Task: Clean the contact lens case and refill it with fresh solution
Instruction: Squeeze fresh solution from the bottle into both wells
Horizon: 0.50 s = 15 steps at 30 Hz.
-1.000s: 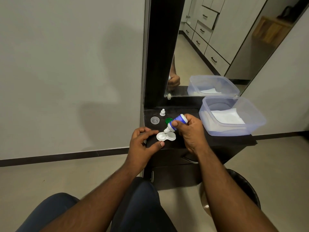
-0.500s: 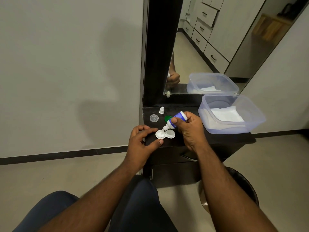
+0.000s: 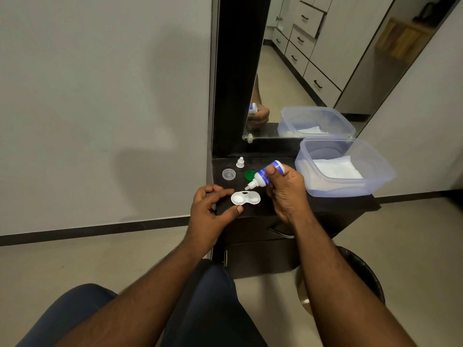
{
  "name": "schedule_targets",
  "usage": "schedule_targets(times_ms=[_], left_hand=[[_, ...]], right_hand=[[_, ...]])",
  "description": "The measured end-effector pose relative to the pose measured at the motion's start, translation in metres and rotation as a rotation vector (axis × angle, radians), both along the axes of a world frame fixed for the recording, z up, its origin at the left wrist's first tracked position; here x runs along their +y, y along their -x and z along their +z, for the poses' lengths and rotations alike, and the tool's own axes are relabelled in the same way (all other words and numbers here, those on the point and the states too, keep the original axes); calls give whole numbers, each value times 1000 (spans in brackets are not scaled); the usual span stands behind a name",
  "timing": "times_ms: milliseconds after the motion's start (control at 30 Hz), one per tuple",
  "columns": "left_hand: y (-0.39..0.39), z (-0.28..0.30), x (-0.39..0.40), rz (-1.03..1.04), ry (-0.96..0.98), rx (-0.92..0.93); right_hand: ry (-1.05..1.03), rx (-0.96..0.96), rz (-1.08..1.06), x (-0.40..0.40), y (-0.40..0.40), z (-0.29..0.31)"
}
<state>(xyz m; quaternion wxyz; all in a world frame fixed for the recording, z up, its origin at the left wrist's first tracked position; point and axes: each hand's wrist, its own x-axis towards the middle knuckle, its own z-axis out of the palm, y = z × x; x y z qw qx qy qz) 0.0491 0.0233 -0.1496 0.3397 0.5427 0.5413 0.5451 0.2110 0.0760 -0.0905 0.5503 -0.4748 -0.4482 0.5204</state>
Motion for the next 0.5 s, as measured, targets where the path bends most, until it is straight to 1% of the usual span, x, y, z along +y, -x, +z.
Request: schedule_targets(times_ms=[200, 367, 500], left_hand=[[0, 0, 1, -8, 2, 5], [0, -1, 1, -6, 4, -10], [0, -1, 0, -6, 5, -12]], right_hand=[[-43, -79, 11, 0, 2, 0], [-34, -137, -2, 2, 2, -3], [-36, -142, -6, 2, 2, -2]])
